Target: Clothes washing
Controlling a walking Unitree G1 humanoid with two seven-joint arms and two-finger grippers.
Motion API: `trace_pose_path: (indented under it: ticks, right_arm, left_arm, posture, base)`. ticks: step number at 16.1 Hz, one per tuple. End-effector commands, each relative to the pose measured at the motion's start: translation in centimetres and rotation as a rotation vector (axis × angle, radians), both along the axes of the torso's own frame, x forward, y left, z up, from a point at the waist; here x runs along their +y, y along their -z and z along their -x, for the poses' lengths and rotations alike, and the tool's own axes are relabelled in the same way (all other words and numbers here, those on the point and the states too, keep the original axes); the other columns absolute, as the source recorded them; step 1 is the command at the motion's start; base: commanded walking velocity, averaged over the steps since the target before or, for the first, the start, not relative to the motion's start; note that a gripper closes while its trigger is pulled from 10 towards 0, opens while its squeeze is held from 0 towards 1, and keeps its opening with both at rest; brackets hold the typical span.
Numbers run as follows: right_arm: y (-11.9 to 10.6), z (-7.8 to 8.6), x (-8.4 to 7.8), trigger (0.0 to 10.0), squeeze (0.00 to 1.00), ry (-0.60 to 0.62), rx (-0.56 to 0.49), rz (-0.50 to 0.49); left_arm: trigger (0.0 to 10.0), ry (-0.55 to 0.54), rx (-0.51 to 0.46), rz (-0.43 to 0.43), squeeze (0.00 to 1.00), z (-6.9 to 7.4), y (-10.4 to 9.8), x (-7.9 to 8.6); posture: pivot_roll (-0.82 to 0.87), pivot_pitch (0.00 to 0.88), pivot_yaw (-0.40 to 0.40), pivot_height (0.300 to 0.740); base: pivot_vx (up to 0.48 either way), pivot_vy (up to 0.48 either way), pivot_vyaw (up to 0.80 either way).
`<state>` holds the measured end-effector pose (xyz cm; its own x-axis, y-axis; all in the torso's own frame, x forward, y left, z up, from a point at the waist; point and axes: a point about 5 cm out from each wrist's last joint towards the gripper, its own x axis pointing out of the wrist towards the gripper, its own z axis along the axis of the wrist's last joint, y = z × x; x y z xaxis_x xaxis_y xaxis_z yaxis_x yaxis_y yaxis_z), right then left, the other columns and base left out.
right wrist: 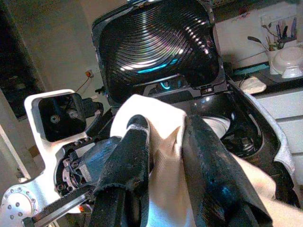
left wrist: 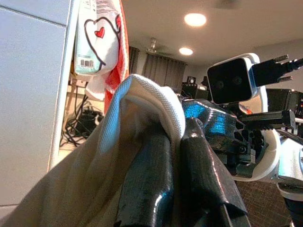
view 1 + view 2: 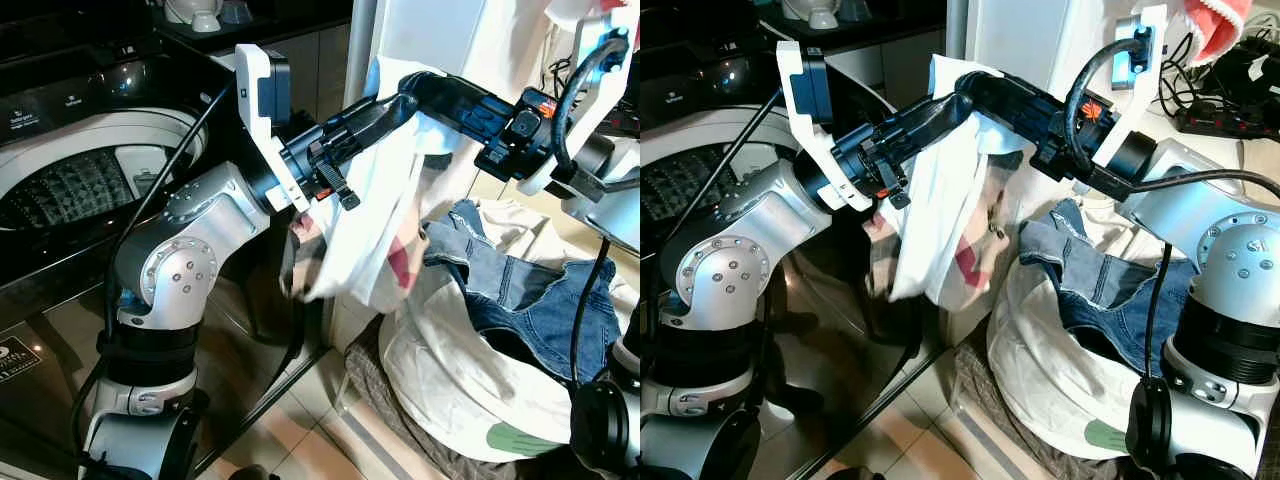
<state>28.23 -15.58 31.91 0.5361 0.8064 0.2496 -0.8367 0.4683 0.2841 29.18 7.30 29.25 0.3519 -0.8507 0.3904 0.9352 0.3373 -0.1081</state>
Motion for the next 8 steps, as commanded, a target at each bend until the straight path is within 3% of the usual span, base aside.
trace_pose_path:
  ticks: [1,8]
  right_arm:
    - [-1.17,0.74,-0.16,10.0,0.0,-0.01,-0.079,-0.036]
    - [-1.01,0.71,-0.13,10.0,0.0,-0.007,-0.075,-0.033]
  left_arm:
    - [0.0,0.027,0.017,-0.035,0.0,0.05,0.36,-0.32]
    - [0.0,-0.003,0.02,-0.027,0.0,-0.13,0.26,-0.39]
  posture:
    - [-0.03,0.0,-0.015,0.74]
    - [-0.04,0.0,-0.011,0.74]
  base:
    - [0.0,0.0,0.0]
    - [0.0,0.0,0.0]
